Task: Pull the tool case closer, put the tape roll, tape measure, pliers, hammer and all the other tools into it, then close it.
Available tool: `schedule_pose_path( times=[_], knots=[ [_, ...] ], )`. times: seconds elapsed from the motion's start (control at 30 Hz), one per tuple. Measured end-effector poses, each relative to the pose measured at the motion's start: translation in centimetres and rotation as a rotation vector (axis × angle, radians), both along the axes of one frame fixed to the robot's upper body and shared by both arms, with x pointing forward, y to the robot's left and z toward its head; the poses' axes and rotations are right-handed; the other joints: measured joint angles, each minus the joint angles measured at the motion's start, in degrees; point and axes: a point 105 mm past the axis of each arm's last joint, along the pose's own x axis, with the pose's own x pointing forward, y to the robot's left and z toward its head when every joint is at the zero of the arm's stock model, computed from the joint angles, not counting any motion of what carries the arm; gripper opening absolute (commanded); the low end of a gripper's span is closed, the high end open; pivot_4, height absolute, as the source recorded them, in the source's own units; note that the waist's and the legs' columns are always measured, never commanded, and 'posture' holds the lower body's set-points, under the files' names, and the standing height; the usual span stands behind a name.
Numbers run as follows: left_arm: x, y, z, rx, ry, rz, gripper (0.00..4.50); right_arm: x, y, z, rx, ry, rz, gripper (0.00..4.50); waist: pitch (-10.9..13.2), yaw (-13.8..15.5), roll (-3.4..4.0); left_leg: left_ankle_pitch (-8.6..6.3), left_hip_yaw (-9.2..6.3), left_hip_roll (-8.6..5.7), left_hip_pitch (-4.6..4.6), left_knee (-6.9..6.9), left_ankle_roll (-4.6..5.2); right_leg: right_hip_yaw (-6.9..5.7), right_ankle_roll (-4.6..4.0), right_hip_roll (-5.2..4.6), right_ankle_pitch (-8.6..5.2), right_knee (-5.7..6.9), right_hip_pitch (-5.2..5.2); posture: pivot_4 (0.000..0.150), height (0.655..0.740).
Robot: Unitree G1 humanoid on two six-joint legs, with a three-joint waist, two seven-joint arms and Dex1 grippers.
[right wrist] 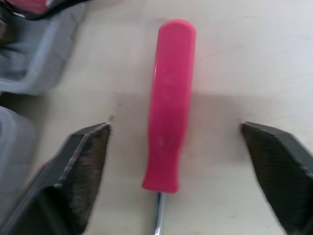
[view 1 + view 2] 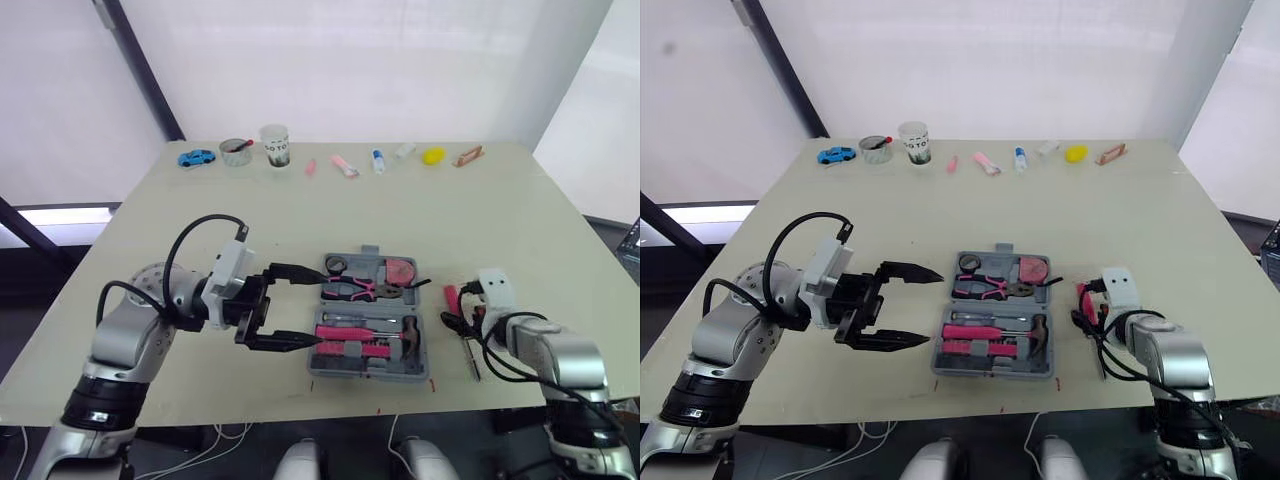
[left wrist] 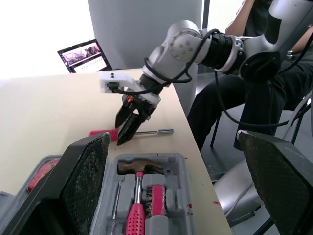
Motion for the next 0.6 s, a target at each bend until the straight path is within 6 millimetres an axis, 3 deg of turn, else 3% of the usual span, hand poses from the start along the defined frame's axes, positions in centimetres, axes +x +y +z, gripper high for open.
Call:
schedule_pose_path(
  times=[0.1,0.3,0.43,0.47,0.57,0.6],
  knots=[
    [0.0,0.1,-0.1,0.000,0.000,0.003,4.50,-0.6,0.0,-0.1,-0.012,-0.063,0.015,4.42,0.0,-0.2,0.00,0.00,-0.01,0.02,0.00,-0.07,0.00,0.00,-0.01,0.03,-0.01,0.02,-0.06,0.150,0.7400],
    [0.1,0.2,-0.1,-0.001,-0.008,0.003,4.50,-0.9,2.2,-0.7,0.049,-0.153,0.035,4.42,0.0,-0.3,0.01,0.00,-0.03,0.04,0.03,-0.04,0.00,0.01,-0.02,0.06,-0.01,0.05,-0.06,0.150,0.7400],
    [0.3,0.4,-0.3,0.001,0.001,0.014,4.50,-0.9,2.2,-1.2,0.062,-0.193,0.001,3.37,0.0,-0.1,0.01,0.00,0.01,0.04,0.02,-0.05,0.00,0.03,-0.02,0.04,-0.01,0.03,-0.06,0.150,0.7400],
    [0.4,0.5,-0.3,0.001,0.001,0.014,4.50,-1.0,2.3,-1.5,0.064,-0.200,-0.011,2.74,0.0,-0.1,0.01,0.00,0.00,0.04,0.02,-0.06,0.00,0.02,-0.03,0.04,-0.02,0.03,-0.06,0.150,0.7400],
    [0.3,0.5,-0.3,0.002,-0.002,0.009,4.50,-0.8,2.1,-1.6,0.055,-0.217,-0.024,1.51,0.0,-0.1,0.01,0.00,0.01,0.04,0.02,-0.06,0.00,0.02,-0.03,0.04,-0.01,0.03,-0.06,0.150,0.7400],
    [0.3,0.5,-0.3,0.003,-0.004,0.006,4.50,-0.8,2.0,-1.7,0.051,-0.222,-0.030,0.85,0.0,-0.2,0.01,0.00,0.02,0.04,0.02,-0.06,0.00,0.04,-0.03,0.04,-0.01,0.03,-0.06,0.150,0.7400]
  ],
)
